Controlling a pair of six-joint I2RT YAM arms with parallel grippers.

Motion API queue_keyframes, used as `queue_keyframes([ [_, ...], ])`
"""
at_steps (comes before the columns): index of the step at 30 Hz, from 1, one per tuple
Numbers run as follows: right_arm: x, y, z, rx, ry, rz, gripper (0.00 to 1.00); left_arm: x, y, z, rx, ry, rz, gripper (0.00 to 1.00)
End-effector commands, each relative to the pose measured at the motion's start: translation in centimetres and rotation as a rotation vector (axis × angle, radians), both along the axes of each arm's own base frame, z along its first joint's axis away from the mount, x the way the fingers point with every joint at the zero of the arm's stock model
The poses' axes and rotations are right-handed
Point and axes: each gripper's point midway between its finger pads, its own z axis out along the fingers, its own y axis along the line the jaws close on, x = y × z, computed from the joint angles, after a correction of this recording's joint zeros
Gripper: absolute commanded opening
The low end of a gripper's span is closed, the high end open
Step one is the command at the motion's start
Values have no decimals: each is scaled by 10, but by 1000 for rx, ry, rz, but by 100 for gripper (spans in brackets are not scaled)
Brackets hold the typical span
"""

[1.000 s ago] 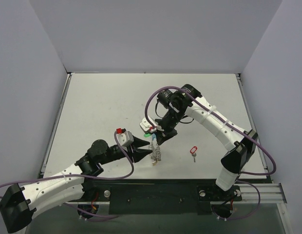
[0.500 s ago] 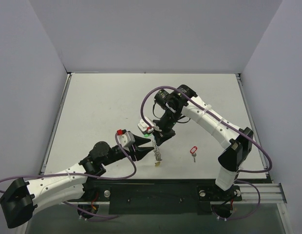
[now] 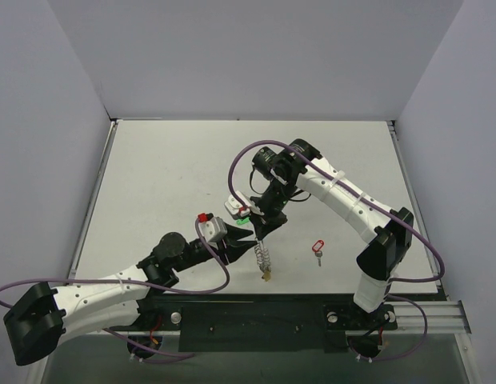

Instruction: Put the keys on the keyring

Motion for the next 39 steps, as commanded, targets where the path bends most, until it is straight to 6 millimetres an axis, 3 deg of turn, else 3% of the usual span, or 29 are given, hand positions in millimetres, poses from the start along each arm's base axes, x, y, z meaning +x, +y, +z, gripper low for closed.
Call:
queue_keyframes([
  [1, -15, -4, 15, 3, 57, -2, 0, -2, -5, 27, -78, -43, -12, 42],
  [13, -13, -2, 14, -1, 64, -30, 0, -5, -12, 29, -84, -32, -32, 35],
  [17, -13, -1, 14, 2, 66, -38, 0, -5, -13, 28, -84, -23, -31, 29],
  [19, -13, 0, 14, -1, 71, -40, 0, -5, -13, 29, -88, -22, -30, 24],
  [22, -12, 0, 13, -5, 73, -46, 0, -3, -12, 29, -91, -20, -17, 0],
  [39, -11, 0, 7, -15, 70, -83, 1, -7, 4, 25, -135, -39, 9, 0],
])
